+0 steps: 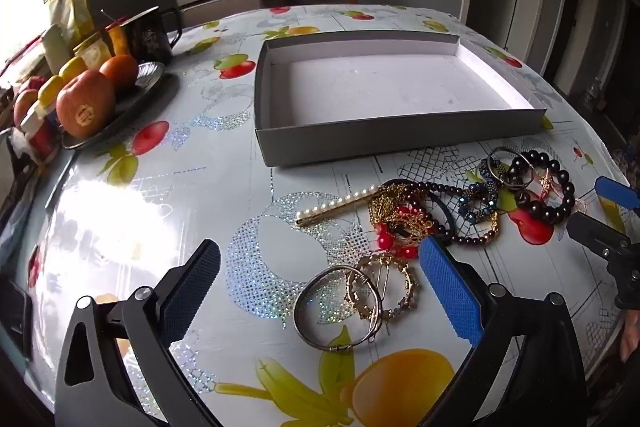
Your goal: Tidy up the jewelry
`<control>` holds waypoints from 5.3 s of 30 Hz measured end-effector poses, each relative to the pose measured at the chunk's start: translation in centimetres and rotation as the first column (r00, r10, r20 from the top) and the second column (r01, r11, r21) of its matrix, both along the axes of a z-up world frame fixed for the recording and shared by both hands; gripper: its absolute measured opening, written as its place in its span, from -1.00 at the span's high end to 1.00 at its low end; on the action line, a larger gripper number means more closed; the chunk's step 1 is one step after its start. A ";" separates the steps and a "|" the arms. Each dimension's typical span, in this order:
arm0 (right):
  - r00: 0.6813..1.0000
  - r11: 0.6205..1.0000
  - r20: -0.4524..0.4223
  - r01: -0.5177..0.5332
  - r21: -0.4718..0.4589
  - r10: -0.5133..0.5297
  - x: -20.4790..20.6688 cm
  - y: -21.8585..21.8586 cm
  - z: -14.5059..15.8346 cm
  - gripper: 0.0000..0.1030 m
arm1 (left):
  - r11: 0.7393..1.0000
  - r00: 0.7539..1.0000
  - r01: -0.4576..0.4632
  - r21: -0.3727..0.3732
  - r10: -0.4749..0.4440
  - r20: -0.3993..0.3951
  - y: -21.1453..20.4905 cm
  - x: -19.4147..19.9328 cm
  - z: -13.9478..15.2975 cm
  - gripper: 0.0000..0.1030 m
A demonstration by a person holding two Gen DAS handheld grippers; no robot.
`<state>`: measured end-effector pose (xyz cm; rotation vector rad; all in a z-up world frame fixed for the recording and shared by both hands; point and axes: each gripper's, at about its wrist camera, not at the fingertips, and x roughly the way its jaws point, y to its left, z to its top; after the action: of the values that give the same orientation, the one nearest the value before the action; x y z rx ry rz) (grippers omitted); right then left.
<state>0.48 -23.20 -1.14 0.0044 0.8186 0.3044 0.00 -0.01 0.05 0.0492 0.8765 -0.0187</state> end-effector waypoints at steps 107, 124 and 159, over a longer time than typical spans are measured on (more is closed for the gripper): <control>0.994 0.993 -0.009 -0.109 -0.047 0.109 2.0 1.9 -0.1 0.00 | 0.997 0.994 0.066 0.026 -0.068 0.086 1.5 -0.4 1.5 -0.92; 0.992 0.992 0.035 -0.126 0.011 0.125 1.9 1.2 2.2 0.93 | 0.997 0.993 0.076 0.018 -0.077 0.084 2.5 -0.3 1.8 -0.92; 0.979 0.983 0.165 -0.142 0.121 0.121 0.3 -0.7 7.2 0.95 | 0.942 0.938 0.335 -0.021 -0.336 -0.084 1.8 -2.1 -1.4 -0.42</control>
<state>0.73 -23.89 6.07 0.0498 0.6423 0.4778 -2.06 1.76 -1.36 0.1933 0.9461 -0.3458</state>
